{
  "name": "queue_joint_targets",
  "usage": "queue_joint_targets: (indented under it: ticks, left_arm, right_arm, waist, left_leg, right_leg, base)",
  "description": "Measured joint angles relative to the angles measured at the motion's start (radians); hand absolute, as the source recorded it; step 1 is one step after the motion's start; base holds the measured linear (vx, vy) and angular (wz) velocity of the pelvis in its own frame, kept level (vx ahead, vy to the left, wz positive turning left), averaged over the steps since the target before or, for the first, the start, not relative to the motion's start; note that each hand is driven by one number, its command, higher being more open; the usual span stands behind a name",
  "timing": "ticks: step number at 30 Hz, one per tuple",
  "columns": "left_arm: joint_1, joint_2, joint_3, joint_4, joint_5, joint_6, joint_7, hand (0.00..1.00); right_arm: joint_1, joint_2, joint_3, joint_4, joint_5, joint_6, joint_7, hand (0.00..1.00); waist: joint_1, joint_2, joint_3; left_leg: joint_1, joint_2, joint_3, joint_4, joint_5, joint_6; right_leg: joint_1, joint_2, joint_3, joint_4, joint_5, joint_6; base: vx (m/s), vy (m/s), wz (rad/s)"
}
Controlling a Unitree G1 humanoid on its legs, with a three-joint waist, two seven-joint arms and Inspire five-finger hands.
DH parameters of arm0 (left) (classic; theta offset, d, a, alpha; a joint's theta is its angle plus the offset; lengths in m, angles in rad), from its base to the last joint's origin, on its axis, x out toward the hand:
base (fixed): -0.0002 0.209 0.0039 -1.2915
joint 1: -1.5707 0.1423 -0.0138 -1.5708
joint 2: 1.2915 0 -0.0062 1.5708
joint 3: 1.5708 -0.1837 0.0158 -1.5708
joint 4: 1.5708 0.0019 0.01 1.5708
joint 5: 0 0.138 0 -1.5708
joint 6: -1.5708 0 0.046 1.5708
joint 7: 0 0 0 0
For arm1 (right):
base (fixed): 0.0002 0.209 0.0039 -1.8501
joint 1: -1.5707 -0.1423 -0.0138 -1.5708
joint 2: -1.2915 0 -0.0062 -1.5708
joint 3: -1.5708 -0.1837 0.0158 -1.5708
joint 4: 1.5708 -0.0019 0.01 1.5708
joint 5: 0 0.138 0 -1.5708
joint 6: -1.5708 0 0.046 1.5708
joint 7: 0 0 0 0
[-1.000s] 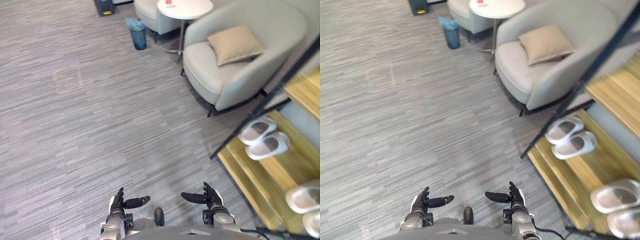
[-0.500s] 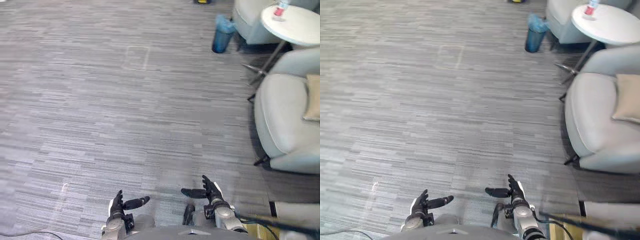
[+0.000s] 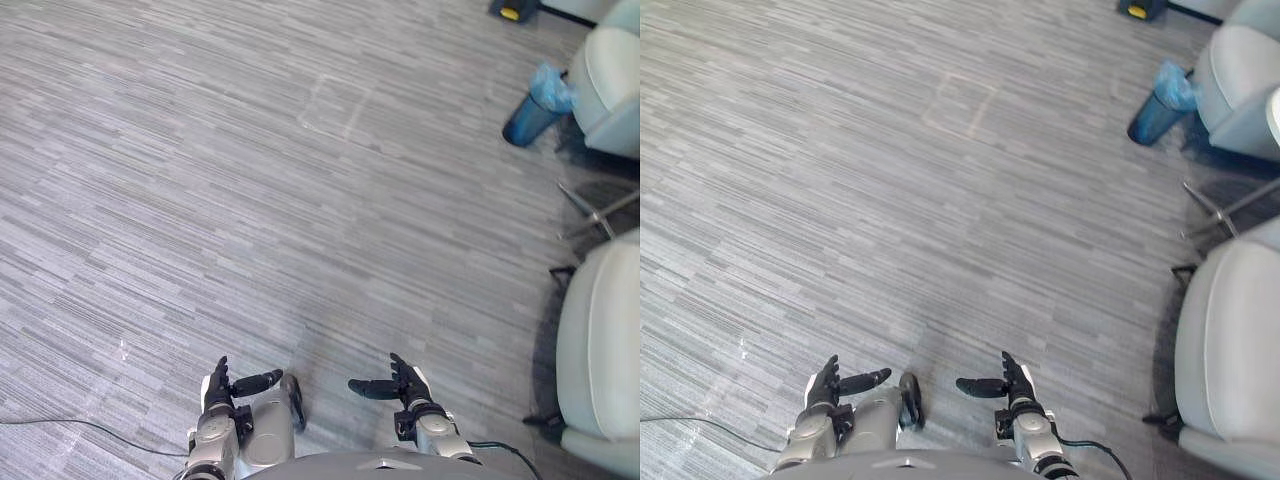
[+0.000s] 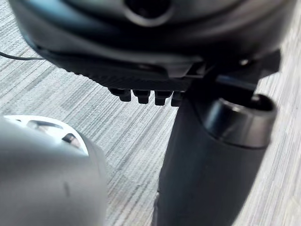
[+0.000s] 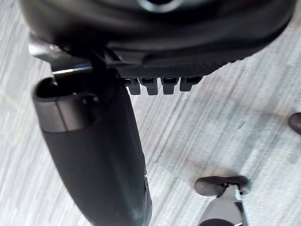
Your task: Organize the slippers on the shoe rack
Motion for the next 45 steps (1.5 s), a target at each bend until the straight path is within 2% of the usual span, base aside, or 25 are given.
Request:
queue_joint_targets:
  ticks: [1, 4, 7, 9, 10, 12, 15, 16, 17, 19, 20, 22, 23, 24, 26, 27, 31, 32, 33, 35, 37, 39, 41, 42, 45]
  left_arm:
    - [0.000, 0.004, -0.008, 0.019, 0.015, 0.006, 0.003, 1.00]
    - [0.012, -0.003, -0.011, 0.036, 0.025, 0.009, 0.008, 1.00]
    - [0.008, -0.010, -0.021, 0.046, 0.027, 0.009, 0.007, 1.00]
    - [0.006, -0.012, -0.032, 0.056, 0.039, 0.010, -0.001, 1.00]
    - [0.006, -0.022, -0.033, 0.071, 0.044, 0.012, -0.002, 1.00]
    - [0.003, -0.037, -0.039, 0.068, 0.054, 0.011, -0.011, 1.00]
    - [0.005, -0.054, -0.019, 0.058, 0.054, 0.012, -0.007, 1.00]
    - [0.013, -0.058, 0.007, 0.038, 0.054, 0.012, -0.006, 1.00]
    - [0.028, -0.070, 0.028, 0.009, 0.052, 0.012, -0.006, 1.00]
    - [0.030, -0.065, 0.050, -0.029, 0.052, 0.007, -0.001, 1.00]
    - [0.027, -0.054, 0.050, -0.043, 0.053, 0.001, -0.004, 1.00]
    - [0.016, -0.051, 0.049, -0.051, 0.053, -0.005, -0.004, 1.00]
    - [0.009, -0.048, 0.048, -0.056, 0.053, -0.005, -0.004, 1.00]
    - [0.007, -0.046, 0.043, -0.056, 0.052, -0.006, -0.002, 1.00]
    - [-0.013, -0.022, 0.031, -0.046, 0.053, -0.008, 0.000, 1.00]
    - [-0.016, -0.021, 0.028, -0.044, 0.053, -0.009, 0.001, 1.00]
    - [-0.009, -0.005, 0.009, 0.000, 0.052, 0.010, -0.001, 1.00]
    - [-0.003, 0.000, -0.009, 0.009, 0.054, 0.011, 0.001, 1.00]
    - [0.000, 0.008, -0.033, 0.021, 0.055, 0.017, 0.006, 1.00]
    - [0.005, 0.006, -0.040, 0.024, 0.055, 0.019, 0.007, 1.00]
    - [0.003, 0.005, -0.046, 0.035, 0.055, 0.019, 0.004, 1.00]
    - [0.004, 0.003, -0.046, 0.044, 0.063, 0.019, 0.002, 1.00]
    - [0.017, 0.006, -0.045, 0.051, 0.076, 0.019, -0.003, 1.00]
    - [0.006, -0.017, -0.034, 0.070, 0.077, 0.022, -0.003, 1.00]
    - [-0.001, -0.043, -0.031, 0.071, 0.097, 0.017, -0.007, 1.00]
  right_arm:
    - [-0.004, 0.001, 0.001, -0.003, 0.000, -0.002, 0.003, 1.00]
    - [0.006, 0.000, 0.003, -0.036, 0.002, -0.002, 0.005, 1.00]
    - [0.004, -0.007, 0.003, -0.064, 0.006, -0.019, 0.004, 1.00]
    - [0.001, -0.007, 0.003, -0.075, 0.013, -0.032, 0.004, 1.00]
    - [-0.008, -0.013, 0.002, -0.056, 0.019, -0.028, 0.003, 1.00]
    - [-0.018, -0.020, -0.002, -0.054, 0.021, -0.022, -0.004, 1.00]
    - [0.010, -0.019, -0.015, -0.071, 0.020, -0.007, -0.004, 1.00]
    - [0.027, -0.016, -0.013, -0.094, 0.021, -0.002, -0.005, 1.00]
    - [0.042, -0.012, -0.010, -0.110, 0.022, -0.001, -0.005, 1.00]
    - [0.055, 0.015, -0.013, -0.115, 0.031, 0.004, -0.008, 1.00]
    - [0.053, 0.026, -0.015, -0.115, 0.039, 0.005, -0.008, 1.00]
    - [0.038, 0.026, -0.019, -0.113, 0.039, 0.006, -0.010, 1.00]
    - [0.036, 0.024, -0.020, -0.113, 0.039, 0.006, -0.019, 1.00]
    - [0.039, 0.014, -0.021, -0.102, 0.038, 0.004, -0.024, 1.00]
    - [0.037, 0.024, -0.018, -0.071, 0.038, 0.008, -0.026, 1.00]
    - [0.036, 0.024, -0.018, -0.067, 0.037, 0.008, -0.025, 1.00]
    - [0.028, 0.027, -0.018, -0.042, 0.017, 0.009, -0.023, 1.00]
    - [0.022, 0.027, -0.018, -0.031, 0.008, 0.009, -0.022, 1.00]
    - [0.014, 0.028, -0.014, -0.030, -0.002, 0.011, -0.016, 1.00]
    - [0.010, 0.027, -0.013, -0.038, -0.006, 0.006, -0.014, 1.00]
    - [-0.011, 0.021, 0.000, -0.049, -0.010, -0.005, -0.012, 1.00]
    - [-0.025, 0.018, 0.006, -0.064, -0.010, -0.015, -0.005, 1.00]
    - [-0.012, 0.017, 0.020, -0.058, -0.009, -0.016, -0.005, 1.00]
    - [-0.026, -0.005, 0.027, -0.048, -0.015, -0.020, -0.005, 1.00]
    - [-0.053, -0.008, 0.016, -0.036, -0.020, -0.008, -0.006, 1.00]
  waist:
    - [-0.012, 0.008, 0.004]
    - [-0.050, 0.026, 0.014]
    - [-0.061, 0.029, 0.016]
    - [-0.071, 0.030, 0.018]
    - [-0.065, 0.056, 0.011]
    - [-0.059, 0.068, 0.010]
    - [-0.071, 0.086, 0.006]
    - [-0.065, 0.097, 0.007]
    - [-0.057, 0.105, 0.008]
    - [-0.043, 0.090, 0.008]
    - [-0.026, 0.061, 0.006]
    - [-0.018, 0.052, 0.012]
    - [-0.016, 0.046, 0.015]
    - [-0.007, 0.045, 0.015]
    - [-0.014, -0.007, 0.004]
    - [-0.016, -0.007, 0.004]
    - [-0.017, -0.010, 0.002]
    - [-0.022, 0.003, 0.010]
    - [-0.033, 0.010, 0.014]
    - [-0.051, 0.025, 0.015]
    - [-0.065, 0.036, 0.019]
    - [-0.078, 0.037, 0.021]
    - [-0.081, 0.016, 0.016]
    - [-0.076, 0.051, 0.017]
    - [-0.076, 0.073, 0.014]
  left_leg:
    - [0.080, -0.005, -0.018, -0.050, -0.012, -0.002]
    - [0.239, -0.002, -0.061, -0.171, -0.015, -0.017]
    - [0.296, 0.008, -0.082, -0.212, -0.027, -0.037]
    - [0.345, 0.024, -0.123, -0.253, -0.048, -0.073]
    - [0.393, 0.062, -0.155, -0.275, -0.058, -0.095]
    - [0.388, 0.059, -0.180, -0.245, -0.026, -0.132]
    - [0.264, 0.088, -0.248, 0.135, 0.011, -0.188]
    - [0.170, 0.130, -0.247, 0.358, 0.054, -0.241]
    - [0.106, 0.175, -0.222, 0.519, 0.041, -0.246]
    - [-0.005, 0.230, -0.136, 0.640, -0.012, -0.188]
    - [-0.066, 0.226, -0.068, 0.537, -0.052, -0.160]
    - [-0.134, 0.190, -0.058, 0.354, -0.058, -0.139]
    - [-0.167, 0.159, -0.072, 0.222, -0.027, -0.131]
    - [-0.173, 0.113, -0.103, 0.094, 0.158, -0.108]
    - [-0.145, 0.065, -0.096, 0.075, 0.134, -0.083]
    - [-0.147, 0.065, -0.097, 0.079, 0.126, -0.077]
    - [-0.009, 0.056, -0.052, 0.064, 0.006, -0.063]
    - [0.076, 0.049, -0.031, 0.012, -0.003, -0.056]
    - [0.161, 0.045, -0.024, -0.049, -0.005, -0.053]
    - [0.244, 0.055, -0.022, -0.124, -0.004, -0.055]
    - [0.326, 0.075, -0.013, -0.182, -0.004, -0.056]
    - [0.370, 0.098, -0.013, -0.201, -0.004, -0.056]
    - [0.418, 0.075, -0.020, -0.224, -0.017, -0.087]
    - [0.463, 0.111, -0.041, -0.233, -0.033, -0.121]
    - [0.454, 0.127, -0.095, -0.161, 0.028, -0.140]
  right_leg:
    - [-0.093, 0.014, 0.068, 0.182, -0.092, -0.045]
    - [-0.265, 0.115, 0.104, 0.175, -0.219, -0.079]
    - [-0.376, 0.153, 0.091, -0.001, -0.224, -0.086]
    - [-0.415, 0.190, 0.092, -0.340, -0.072, -0.060]
    - [-0.375, 0.227, 0.090, -0.365, 0.018, -0.124]
    - [-0.400, 0.200, 0.093, -0.249, -0.086, -0.130]
    - [-0.280, 0.195, 0.044, -0.288, -0.174, -0.118]
    - [-0.210, 0.219, 0.034, -0.342, -0.180, -0.120]
    - [-0.154, 0.245, 0.033, -0.385, -0.183, -0.123]
    - [-0.030, 0.268, 0.036, -0.479, -0.186, -0.125]
    - [0.020, 0.257, 0.055, -0.514, -0.182, -0.119]
    - [0.066, 0.236, 0.070, -0.539, -0.182, -0.113]
    - [0.088, 0.218, 0.074, -0.545, -0.189, -0.093]
    - [0.123, 0.205, 0.096, -0.554, -0.203, -0.054]
    - [0.141, 0.160, 0.124, -0.577, -0.169, -0.032]
    - [0.138, 0.160, 0.130, -0.574, -0.157, -0.025]
    - [-0.017, 0.067, 0.214, -0.089, -0.055, 0.039]
    - [-0.105, 0.020, 0.216, 0.133, 0.006, 0.033]
    - [-0.181, 0.006, 0.199, 0.289, -0.055, -0.017]
    - [-0.258, 0.029, 0.167, 0.333, -0.118, -0.046]
    - [-0.372, 0.071, 0.100, 0.211, -0.191, -0.078]
    - [-0.428, 0.136, 0.080, -0.135, -0.163, -0.067]
    - [-0.414, 0.170, 0.092, -0.442, 0.035, -0.076]
    - [-0.394, 0.206, 0.103, -0.431, 0.154, -0.132]
    - [-0.418, 0.214, 0.120, -0.315, 0.013, -0.144]
  base:
    - [0.47, 0.078, 0.29]
    - [0.39, -0.004, 0.46]
    - [0.45, -0.090, 0.40]
    - [0.64, -0.183, 0.65]
    - [0.49, -0.146, 0.47]
    - [0.60, -0.204, 0.37]
    - [0.68, -0.255, 0.51]
    - [0.40, -0.142, 0.27]
    - [0.57, -0.163, 0.13]
    - [0.45, -0.079, -0.12]
    - [0.35, -0.008, -0.32]
    - [0.45, 0.102, -0.39]
    - [0.55, 0.226, -0.43]
    - [0.59, 0.234, -0.30]
    - [0.53, 0.192, 0.10]
    - [0.42, 0.179, 0.20]
    - [0.49, 0.207, -0.22]
    - [0.65, 0.190, -0.39]
    - [0.46, 0.109, -0.27]
    - [0.45, 0.056, -0.03]
    - [0.49, -0.032, 0.06]
    - [0.52, -0.149, 0.24]
    - [0.53, -0.205, 0.26]
    - [0.55, -0.217, -0.13]
    - [0.47, -0.176, -0.14]
